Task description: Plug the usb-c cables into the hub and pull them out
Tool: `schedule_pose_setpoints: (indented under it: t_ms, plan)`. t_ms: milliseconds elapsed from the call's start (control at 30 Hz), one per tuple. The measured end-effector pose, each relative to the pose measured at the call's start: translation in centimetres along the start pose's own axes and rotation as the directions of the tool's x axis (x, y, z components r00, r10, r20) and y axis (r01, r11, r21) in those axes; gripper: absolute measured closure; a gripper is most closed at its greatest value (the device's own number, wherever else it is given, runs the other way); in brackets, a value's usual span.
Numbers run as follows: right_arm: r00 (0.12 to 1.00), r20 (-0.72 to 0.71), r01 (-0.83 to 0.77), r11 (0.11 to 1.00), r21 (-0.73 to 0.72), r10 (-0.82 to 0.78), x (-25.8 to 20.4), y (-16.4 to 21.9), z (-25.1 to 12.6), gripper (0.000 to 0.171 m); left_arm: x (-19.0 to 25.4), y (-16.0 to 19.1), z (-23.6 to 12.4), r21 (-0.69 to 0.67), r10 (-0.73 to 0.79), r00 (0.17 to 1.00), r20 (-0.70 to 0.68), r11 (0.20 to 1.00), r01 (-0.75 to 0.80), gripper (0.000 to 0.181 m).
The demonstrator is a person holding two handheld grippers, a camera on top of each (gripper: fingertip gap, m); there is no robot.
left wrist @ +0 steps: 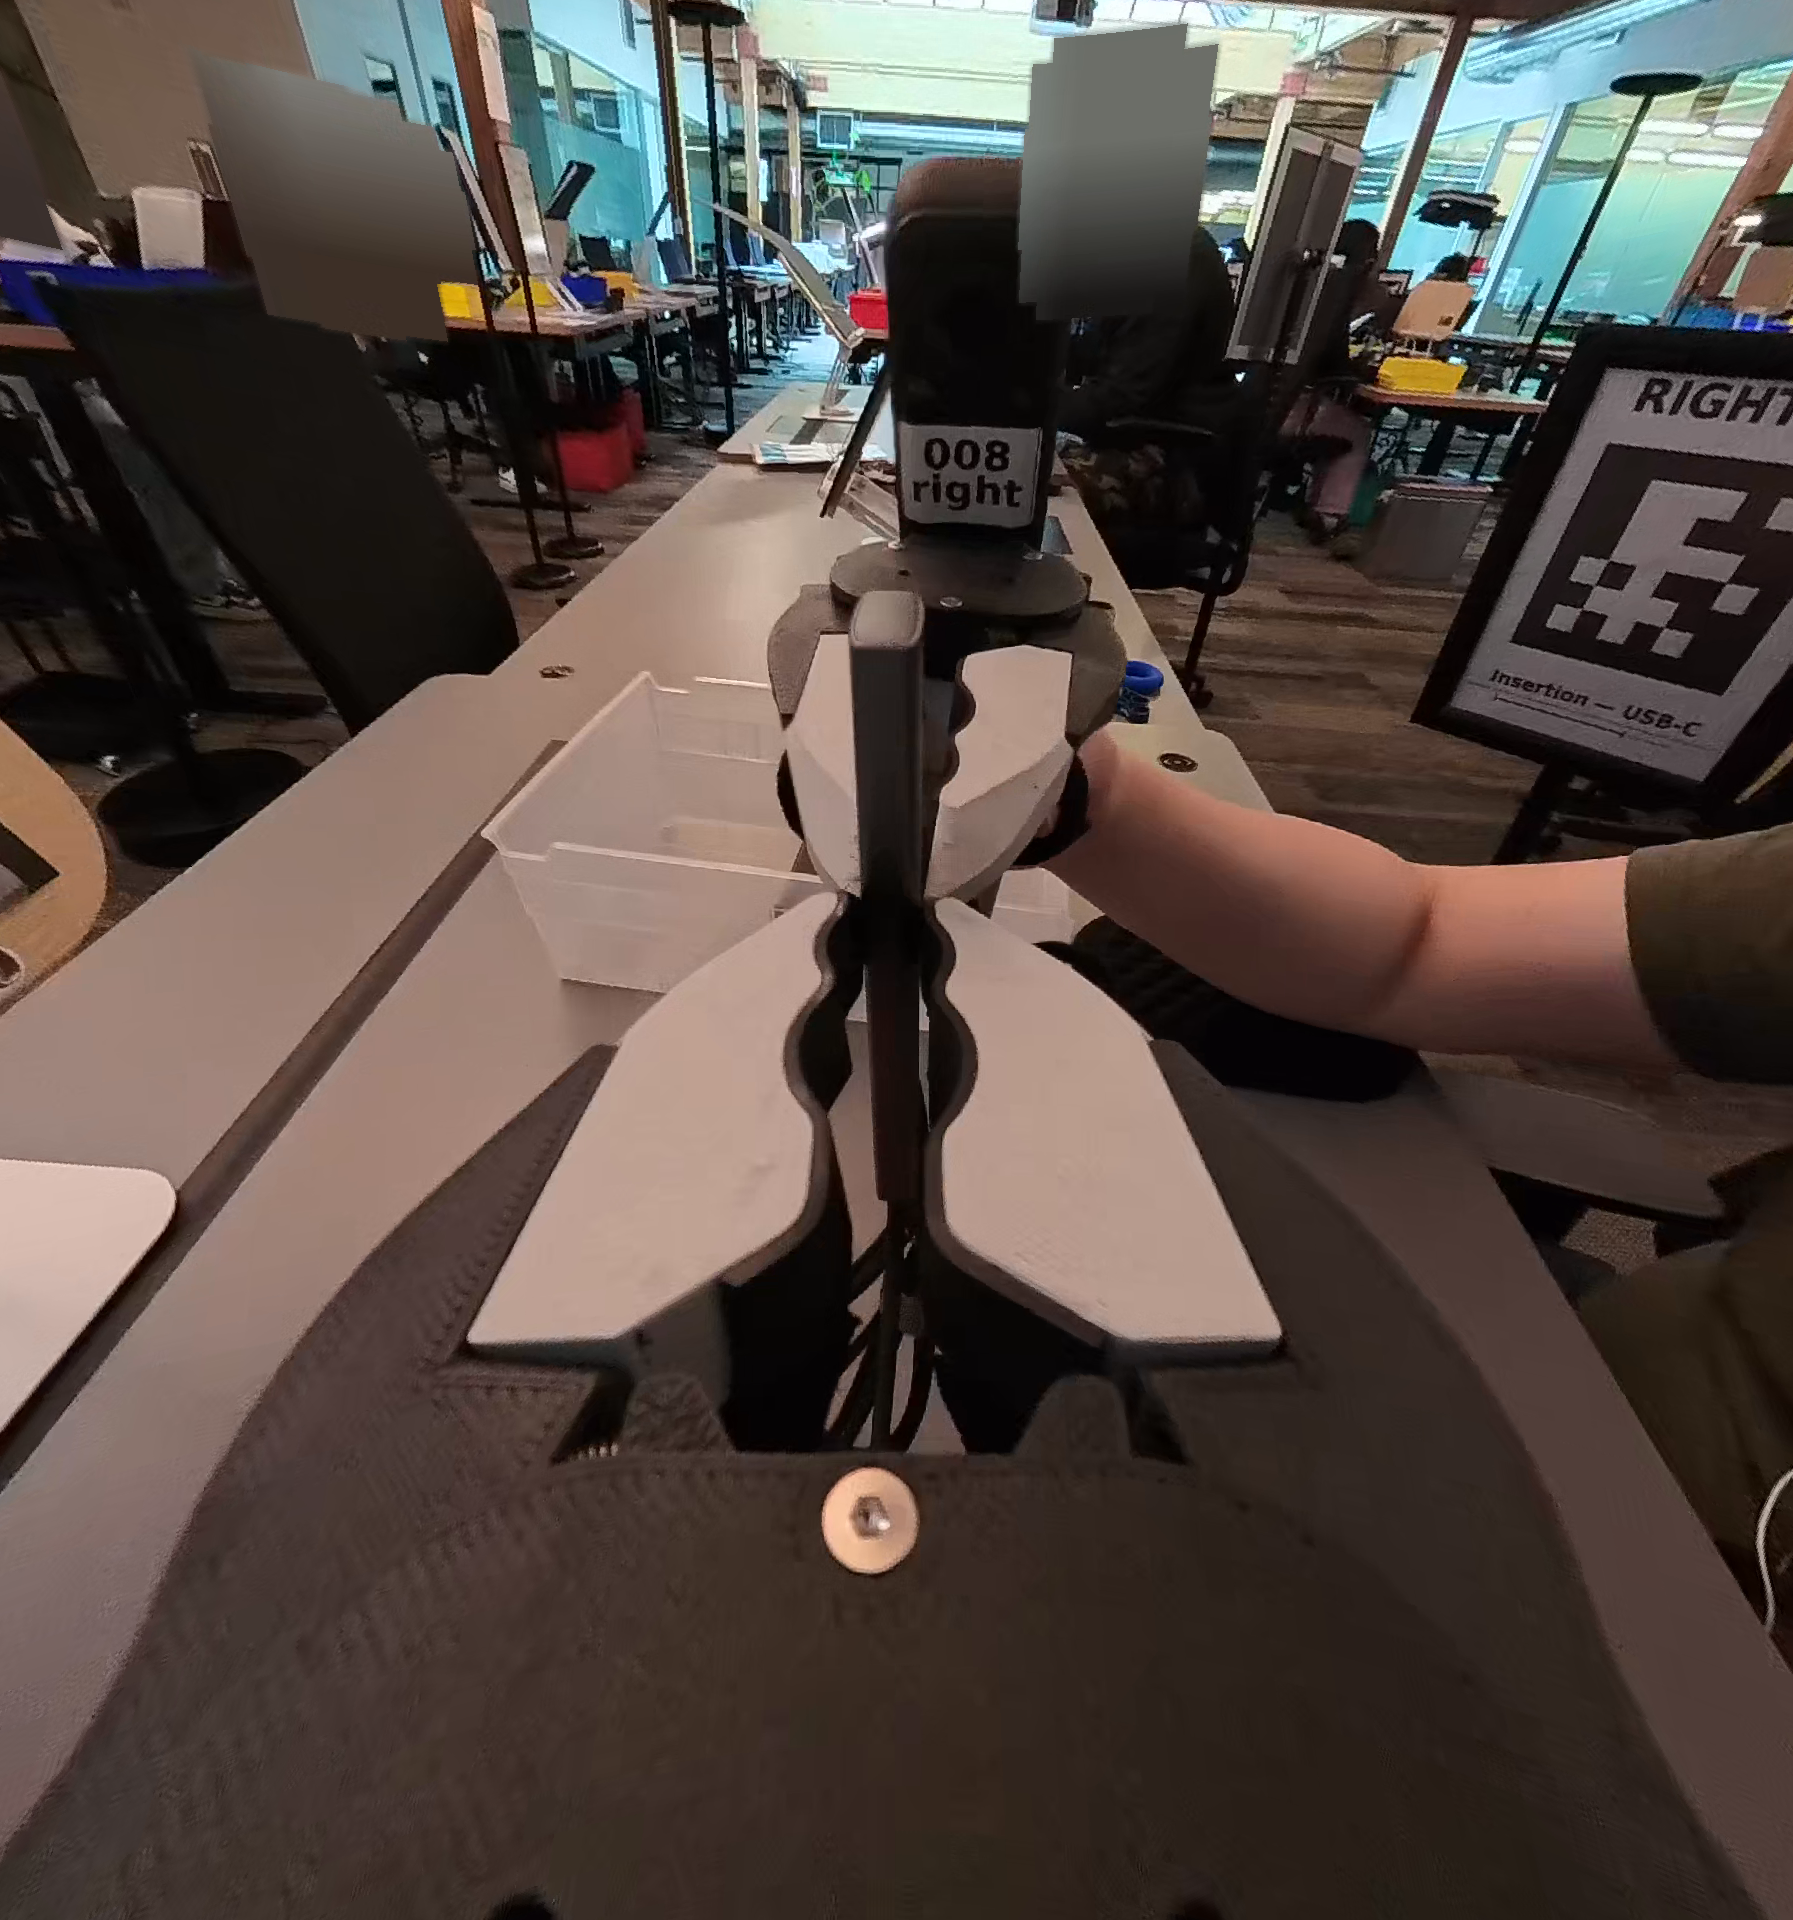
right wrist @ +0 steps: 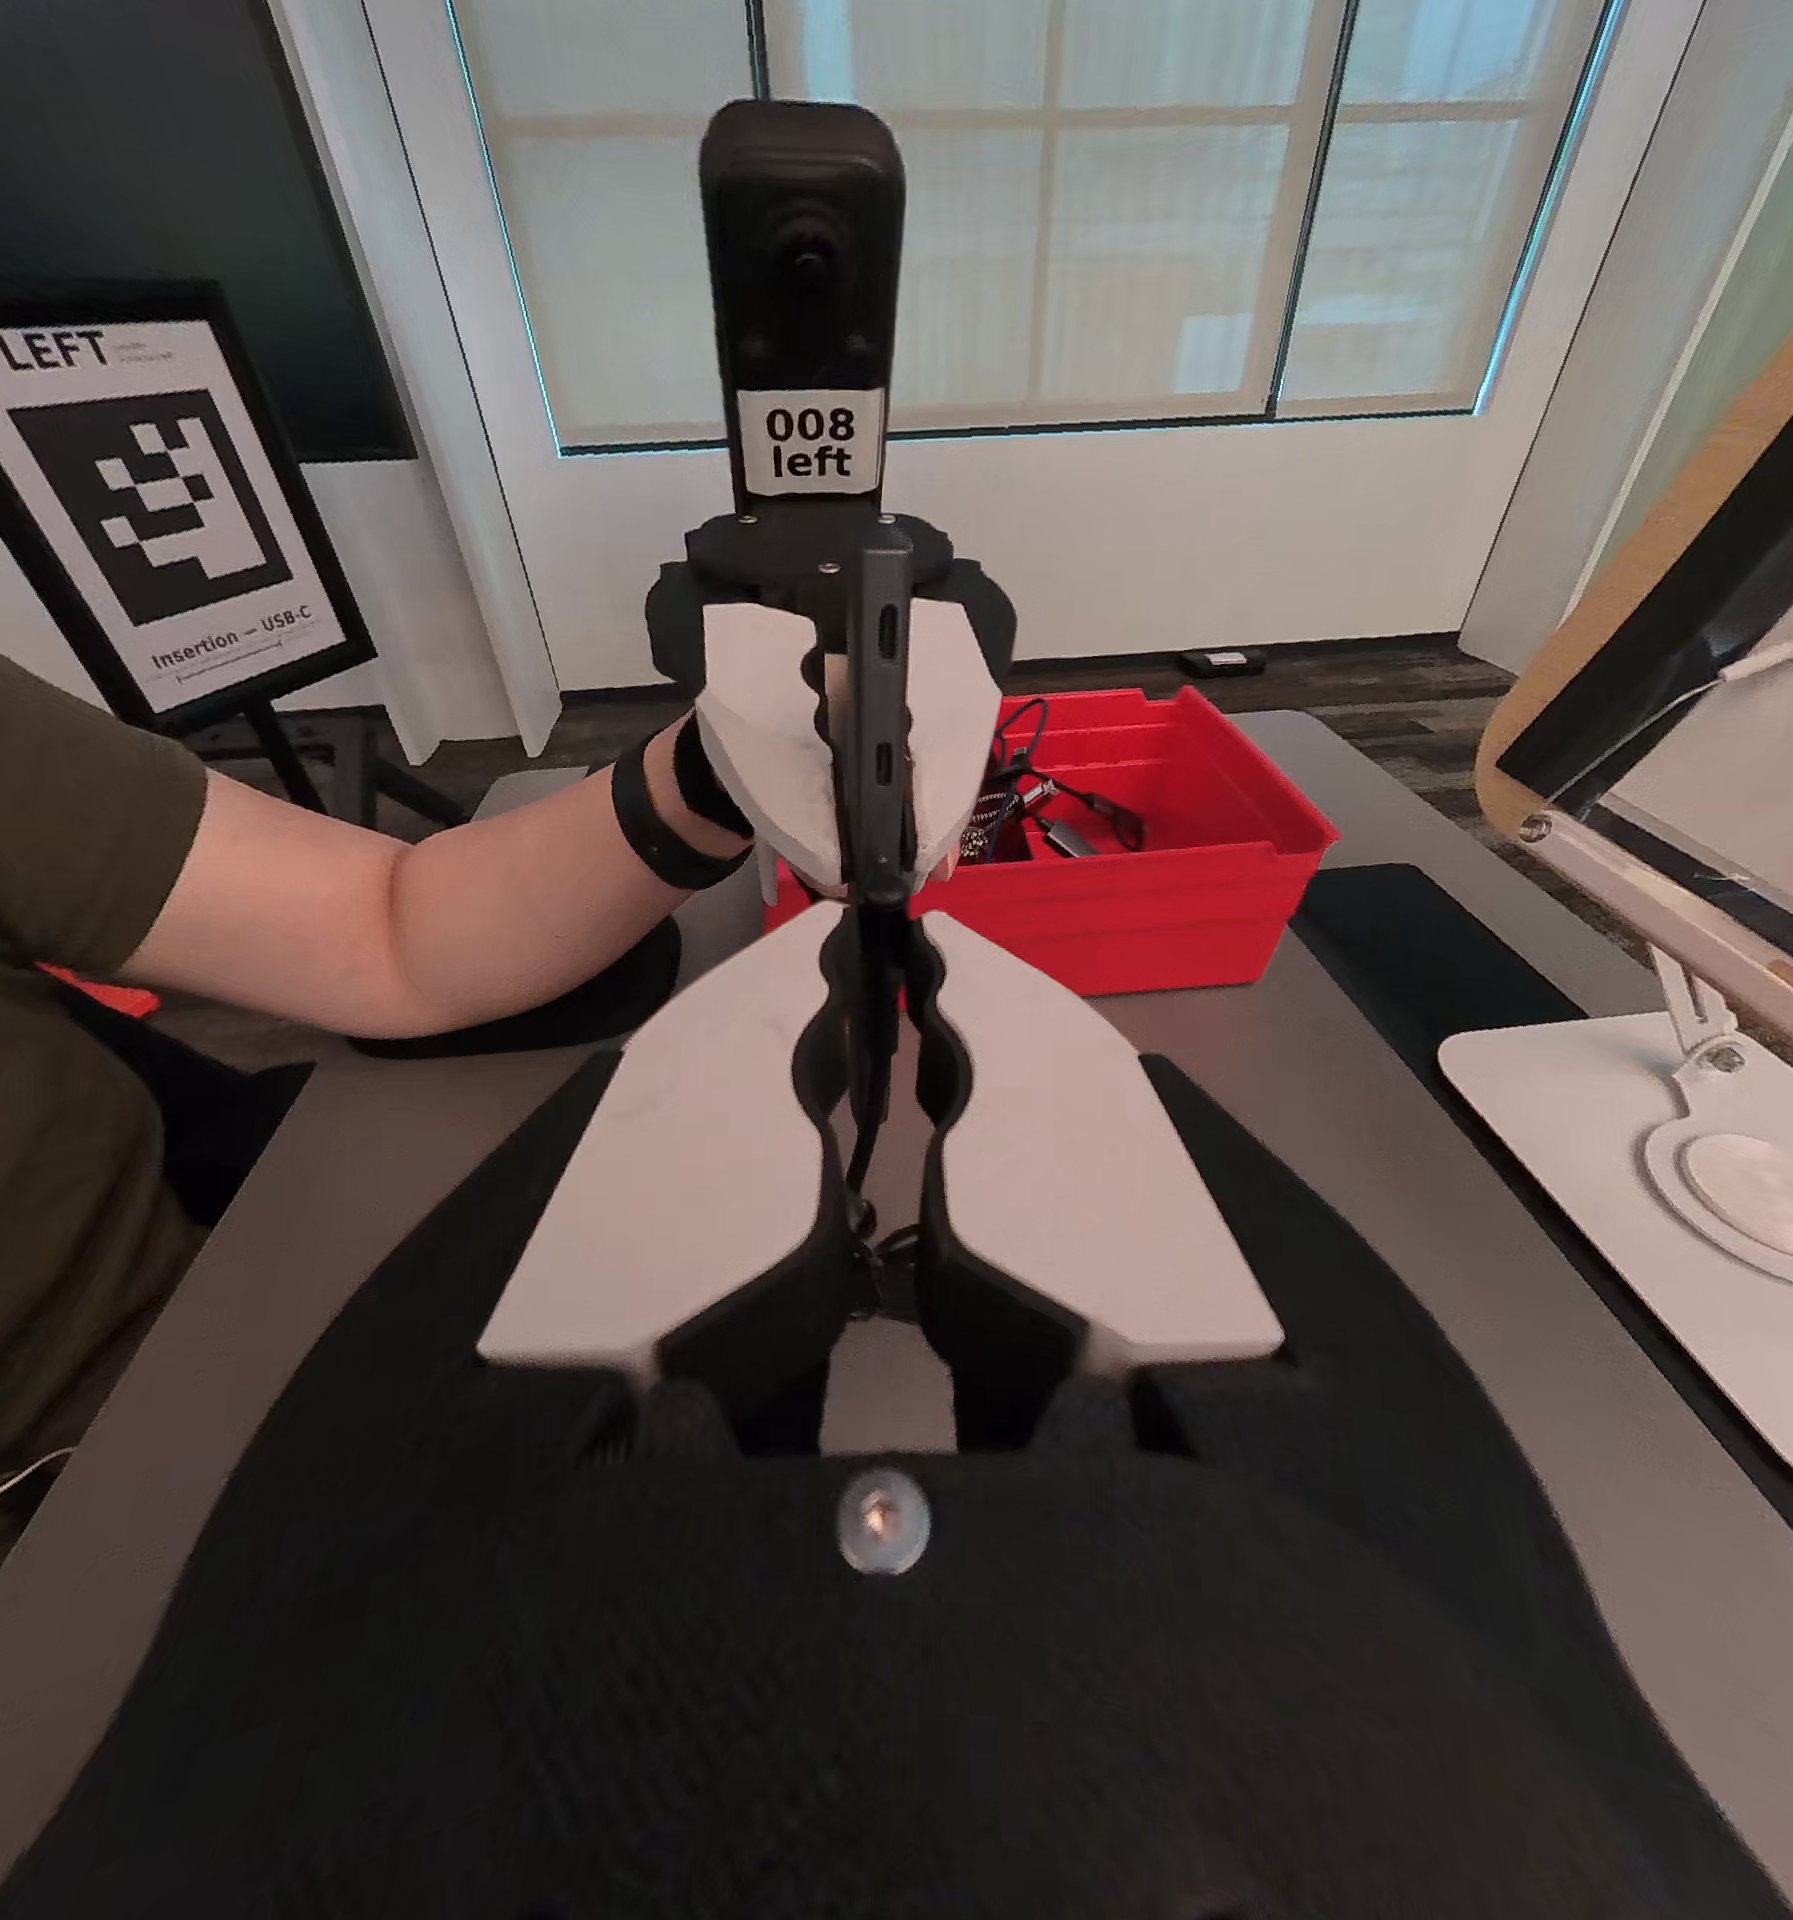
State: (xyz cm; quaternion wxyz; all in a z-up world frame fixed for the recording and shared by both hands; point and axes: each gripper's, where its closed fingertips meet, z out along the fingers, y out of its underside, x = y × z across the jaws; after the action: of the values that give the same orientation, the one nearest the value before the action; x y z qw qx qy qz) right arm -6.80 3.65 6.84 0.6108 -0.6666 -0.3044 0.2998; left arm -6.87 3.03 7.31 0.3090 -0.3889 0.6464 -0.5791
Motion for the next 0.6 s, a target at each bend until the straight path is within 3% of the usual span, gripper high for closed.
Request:
schedule_pose_setpoints:
  t_ms: [267, 467, 600]
  plan:
    - [1.000, 0.017, -0.027, 0.997, 0.067, 0.026, -0.3, -1.2, -0.3, 0.164, 0.4, -1.1, 0.0, 0.060, -0.041, 0.999, -0.034, 0.997, 0.043, 0.172]
    - [0.974, 0.123, -0.212, 0.958, 0.192, 0.191, -0.3, -2.4, -0.3, 0.163, 0.2, -2.0, -0.3, 0.114, -0.113, 0.991, -0.066, 0.986, 0.120, 0.172]
    - [0.944, 0.180, -0.314, 0.920, 0.236, 0.276, 0.0, -2.6, -0.2, 0.163, 0.0, -1.4, -0.1, 0.077, -0.137, 0.989, -0.063, 0.987, 0.142, 0.172]
